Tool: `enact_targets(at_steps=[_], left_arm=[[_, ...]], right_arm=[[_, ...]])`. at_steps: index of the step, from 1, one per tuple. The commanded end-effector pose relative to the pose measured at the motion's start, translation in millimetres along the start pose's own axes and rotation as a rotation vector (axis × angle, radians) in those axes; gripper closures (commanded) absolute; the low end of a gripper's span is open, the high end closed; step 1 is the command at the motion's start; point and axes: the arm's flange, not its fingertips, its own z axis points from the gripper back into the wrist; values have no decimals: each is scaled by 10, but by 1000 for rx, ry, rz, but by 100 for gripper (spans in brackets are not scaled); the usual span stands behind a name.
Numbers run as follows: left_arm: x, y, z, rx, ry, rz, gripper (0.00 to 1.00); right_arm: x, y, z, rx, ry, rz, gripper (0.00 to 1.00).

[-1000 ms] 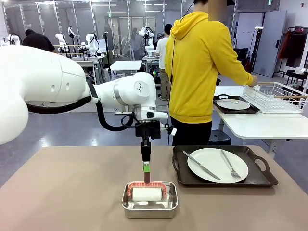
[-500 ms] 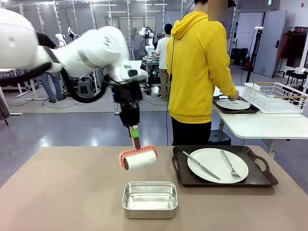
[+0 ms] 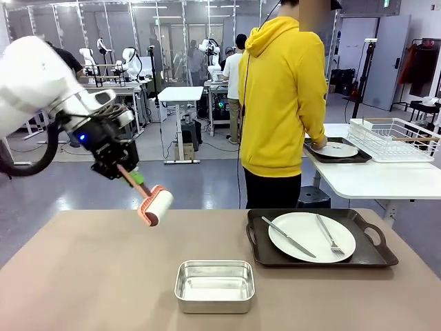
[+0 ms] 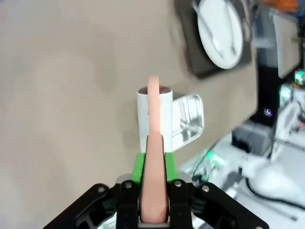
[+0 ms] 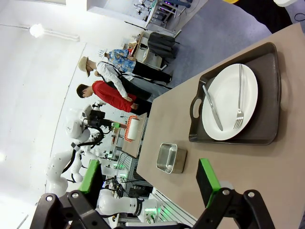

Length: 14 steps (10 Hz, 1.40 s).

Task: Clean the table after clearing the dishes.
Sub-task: When the left (or right) Handle tray is removed, use the left hand (or right hand) to clean the left (or right) side of the table with the Lint Roller.

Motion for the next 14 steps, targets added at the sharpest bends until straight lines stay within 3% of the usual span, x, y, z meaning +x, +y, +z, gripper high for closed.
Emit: enact_targets(at_steps=[1,3,5,6,7,11,12,14], left_arm=[[-139,77,-310,-37,-115,86,88],[-129,282,-617,-12,-176,11,88],[-80,406,-783,15,-151,25,88],[-67,356,-843,192,-47,-59,88],[-110,366,-739,28,-135,50,88],[-110,366,-739,28,-135,50,88],[-93,392,-777,52,-122,38,79],[64,533,-899,10,-110,95,79]], right_arm=[[-17,29,10,6,-1,4,0],[-17,29,10,6,-1,4,0],[-17,29,10,6,-1,4,0],[-17,29,10,6,-1,4,0],[-17,29,10,6,-1,4,0],[-17,29,10,6,-1,4,0],[-17,29,10,6,-1,4,0],[-17,29,10,6,-1,4,0]])
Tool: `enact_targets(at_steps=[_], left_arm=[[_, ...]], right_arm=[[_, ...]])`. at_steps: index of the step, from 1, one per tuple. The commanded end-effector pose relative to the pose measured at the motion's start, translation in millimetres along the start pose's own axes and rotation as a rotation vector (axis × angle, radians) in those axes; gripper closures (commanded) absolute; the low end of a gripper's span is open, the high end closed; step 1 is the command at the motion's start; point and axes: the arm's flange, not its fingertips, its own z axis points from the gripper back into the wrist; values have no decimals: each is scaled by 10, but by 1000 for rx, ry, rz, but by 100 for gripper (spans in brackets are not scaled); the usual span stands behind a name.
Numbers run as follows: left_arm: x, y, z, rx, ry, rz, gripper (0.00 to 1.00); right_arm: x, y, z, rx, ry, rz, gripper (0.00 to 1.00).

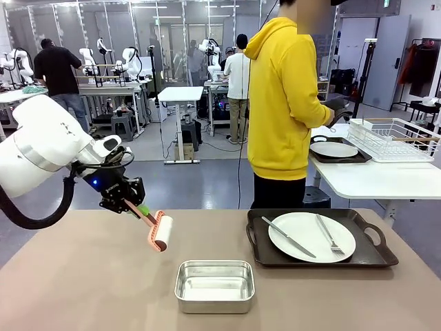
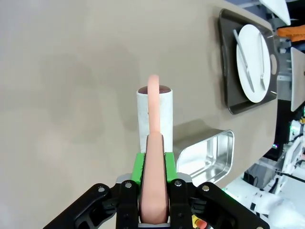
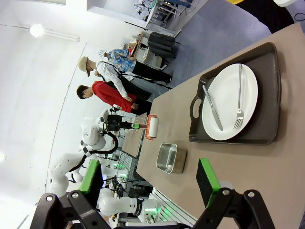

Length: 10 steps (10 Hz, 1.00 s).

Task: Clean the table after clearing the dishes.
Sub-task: When the left (or right) Handle tray is removed, use the left hand (or right hand) to clean the left (or right) side of the table with the Lint Roller.

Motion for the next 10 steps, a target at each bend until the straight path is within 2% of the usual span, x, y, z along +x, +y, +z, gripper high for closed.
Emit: enact_targets(at_steps=[1,5,7,10], left_arm=[[157,144,-94,-48,14,47,79],[138,450,-300,-122,38,86,79],[144,615,-463,-163,50,47,79],[190,940,-561,-176,59,109,79]], right_arm=[[-18,30,12,6,-2,4,0],[-18,30,12,6,-2,4,0],[-18,30,12,6,-2,4,0],[-18,30,12,6,-2,4,0]])
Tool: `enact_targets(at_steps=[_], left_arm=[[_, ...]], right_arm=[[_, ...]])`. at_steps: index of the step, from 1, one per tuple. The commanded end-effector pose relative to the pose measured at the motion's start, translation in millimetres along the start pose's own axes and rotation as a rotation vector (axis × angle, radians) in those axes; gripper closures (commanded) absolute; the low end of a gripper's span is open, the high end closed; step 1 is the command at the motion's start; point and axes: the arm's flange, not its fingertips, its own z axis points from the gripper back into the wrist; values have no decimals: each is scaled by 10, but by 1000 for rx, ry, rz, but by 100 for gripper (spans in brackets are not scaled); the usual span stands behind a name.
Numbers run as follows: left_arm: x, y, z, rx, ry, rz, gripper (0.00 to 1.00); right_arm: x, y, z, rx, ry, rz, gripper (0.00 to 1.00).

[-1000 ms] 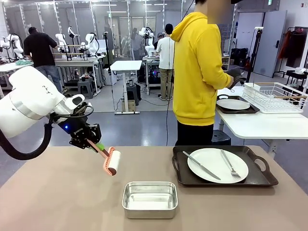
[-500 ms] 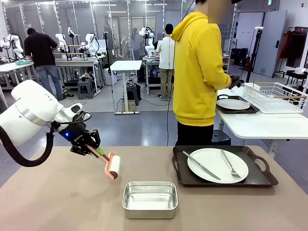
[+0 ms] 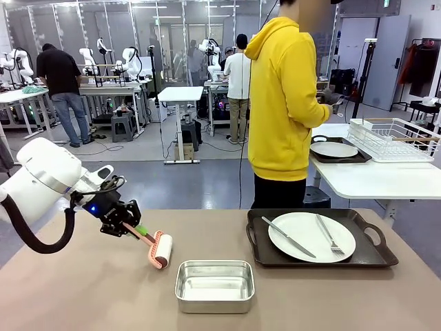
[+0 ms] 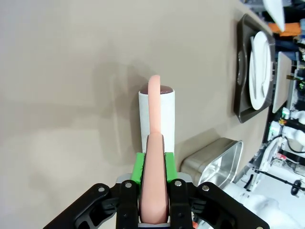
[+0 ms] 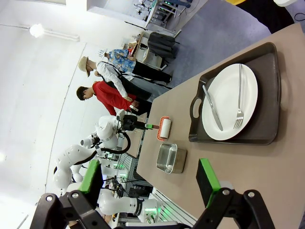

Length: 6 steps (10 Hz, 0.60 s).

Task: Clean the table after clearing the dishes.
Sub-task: When the left (or right) Handle tray is removed, use the left hand (or right hand) to clean the left (or right) side of the table with the Lint Roller.

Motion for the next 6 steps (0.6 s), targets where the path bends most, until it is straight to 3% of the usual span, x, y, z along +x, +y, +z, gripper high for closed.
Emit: enact_targets(at_steps=[1,3,6], left_arm=[[85,228,68,-32,7,21,79],[98,523,114,-22,37,28,79],[67,958,394,-25,-7,14,79]], right_arm=[[-18,30,12,6,-2,4,0],[-18,30,12,6,-2,4,0],[-18,30,12,6,-2,4,0]])
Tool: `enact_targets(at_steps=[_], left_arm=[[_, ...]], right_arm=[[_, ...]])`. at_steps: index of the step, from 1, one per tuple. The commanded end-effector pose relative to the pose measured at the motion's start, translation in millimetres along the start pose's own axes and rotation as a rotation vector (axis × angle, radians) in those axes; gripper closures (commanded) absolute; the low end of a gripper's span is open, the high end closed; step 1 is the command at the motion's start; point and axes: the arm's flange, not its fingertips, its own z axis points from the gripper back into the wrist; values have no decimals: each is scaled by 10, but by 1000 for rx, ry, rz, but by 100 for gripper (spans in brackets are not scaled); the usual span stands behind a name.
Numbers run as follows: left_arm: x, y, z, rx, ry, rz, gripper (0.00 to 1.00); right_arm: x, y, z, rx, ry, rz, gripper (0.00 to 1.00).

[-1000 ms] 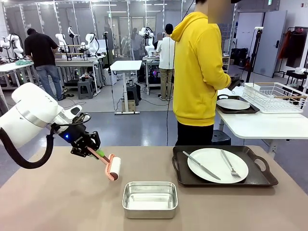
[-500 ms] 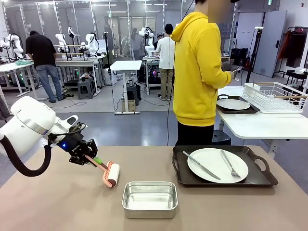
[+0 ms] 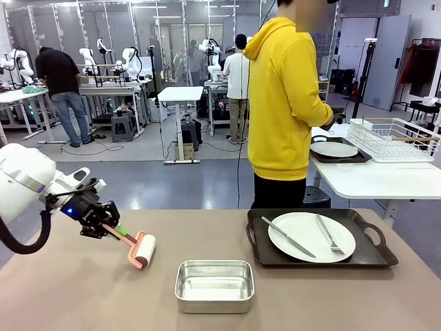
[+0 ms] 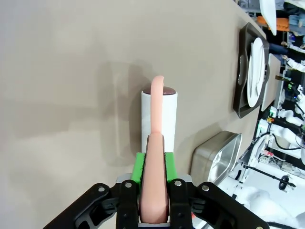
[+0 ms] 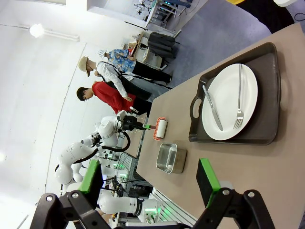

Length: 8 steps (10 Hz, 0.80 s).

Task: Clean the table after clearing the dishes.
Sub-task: When the left (or right) Handle tray is removed, use the left hand (or right hand) to clean the left (or right) side of the table with the Lint Roller.

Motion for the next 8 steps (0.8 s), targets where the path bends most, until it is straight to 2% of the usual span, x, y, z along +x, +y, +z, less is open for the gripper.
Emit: enact_targets(at_steps=[1,4,8], left_arm=[[28,440,145,40,-30,-23,79],[9,940,604,35,-51,-9,79],[-40,1685,1271,91,-95,25,79]], right_arm=[[-17,30,11,6,-2,4,0],[-17,30,11,6,-2,4,0],[-17,30,11,6,-2,4,0]])
